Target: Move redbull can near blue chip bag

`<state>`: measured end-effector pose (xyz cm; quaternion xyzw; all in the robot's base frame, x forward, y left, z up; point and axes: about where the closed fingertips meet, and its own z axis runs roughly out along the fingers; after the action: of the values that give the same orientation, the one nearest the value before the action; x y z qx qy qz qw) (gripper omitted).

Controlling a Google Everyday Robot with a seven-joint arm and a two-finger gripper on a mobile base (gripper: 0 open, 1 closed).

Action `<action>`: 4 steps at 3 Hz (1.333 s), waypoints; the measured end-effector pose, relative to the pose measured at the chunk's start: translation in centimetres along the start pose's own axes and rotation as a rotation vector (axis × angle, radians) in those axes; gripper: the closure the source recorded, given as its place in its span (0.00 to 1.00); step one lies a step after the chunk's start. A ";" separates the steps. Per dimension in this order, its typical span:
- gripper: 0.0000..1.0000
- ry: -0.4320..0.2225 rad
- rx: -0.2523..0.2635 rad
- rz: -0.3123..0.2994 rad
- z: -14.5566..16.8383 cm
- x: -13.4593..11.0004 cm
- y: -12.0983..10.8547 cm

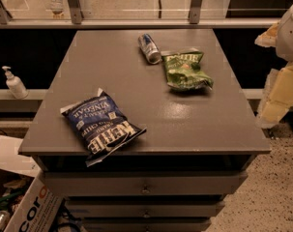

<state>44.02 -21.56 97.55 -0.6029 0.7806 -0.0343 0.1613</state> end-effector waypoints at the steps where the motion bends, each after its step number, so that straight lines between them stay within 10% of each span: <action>1: 0.00 -0.077 0.058 0.013 2.7 -2.8 -3.0; 4: 0.00 -0.175 0.135 -0.040 8.5 -9.8 -7.3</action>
Offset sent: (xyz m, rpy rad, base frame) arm 0.1310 0.0825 -0.0495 0.1558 -0.1771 0.0103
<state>55.44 -13.03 93.38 -0.6068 0.7472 -0.0373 0.2684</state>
